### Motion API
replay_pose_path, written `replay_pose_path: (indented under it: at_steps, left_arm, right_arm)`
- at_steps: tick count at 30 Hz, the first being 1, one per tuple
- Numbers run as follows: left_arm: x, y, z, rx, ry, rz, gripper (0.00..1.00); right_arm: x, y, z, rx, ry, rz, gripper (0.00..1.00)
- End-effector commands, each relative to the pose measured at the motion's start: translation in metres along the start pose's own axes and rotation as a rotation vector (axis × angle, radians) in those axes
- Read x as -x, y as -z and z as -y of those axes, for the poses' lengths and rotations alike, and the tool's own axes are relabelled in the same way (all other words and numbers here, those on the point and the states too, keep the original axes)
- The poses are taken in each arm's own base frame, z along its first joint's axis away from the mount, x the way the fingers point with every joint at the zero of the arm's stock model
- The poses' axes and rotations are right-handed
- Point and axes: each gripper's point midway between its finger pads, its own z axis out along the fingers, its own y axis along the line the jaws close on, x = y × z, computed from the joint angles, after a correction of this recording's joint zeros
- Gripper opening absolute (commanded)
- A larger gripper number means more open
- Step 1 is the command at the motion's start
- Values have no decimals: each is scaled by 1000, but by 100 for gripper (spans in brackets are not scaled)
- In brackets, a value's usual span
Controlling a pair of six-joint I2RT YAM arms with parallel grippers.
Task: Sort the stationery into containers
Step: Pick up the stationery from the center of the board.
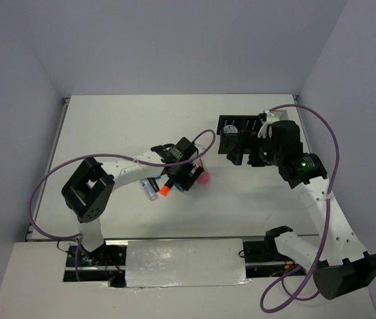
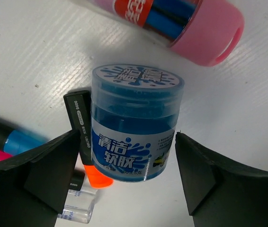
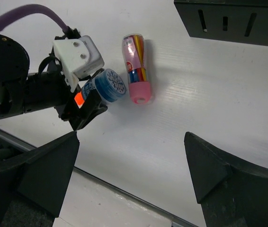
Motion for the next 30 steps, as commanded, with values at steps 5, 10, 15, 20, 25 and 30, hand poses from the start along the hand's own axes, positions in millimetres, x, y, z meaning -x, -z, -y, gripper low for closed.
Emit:
replay_pose_path:
  at_steps: [5,10,15,20,25,30]
  left_arm:
    - [-4,-5,11,-28,1,18,88]
    - [4,-2,19,-61,-5,42,37]
    - [25,32,33,-69,-17,112,0]
    - [55,103,49,-170,-7,268,0]
    - [79,177,67,-319,6,500,0]
    - [90,222,73,-393,-19,691,0]
  right_arm:
    - [5,1,-5,26,18,12,99]
    - [8,1,-6,24,19,20,99]
    - [12,3,-15,68,0,45,99]
    - [19,7,-29,135,-142,110,98]
    - [21,9,-45,243,-361,180,98]
    - [23,6,-72,343,-444,109,98]
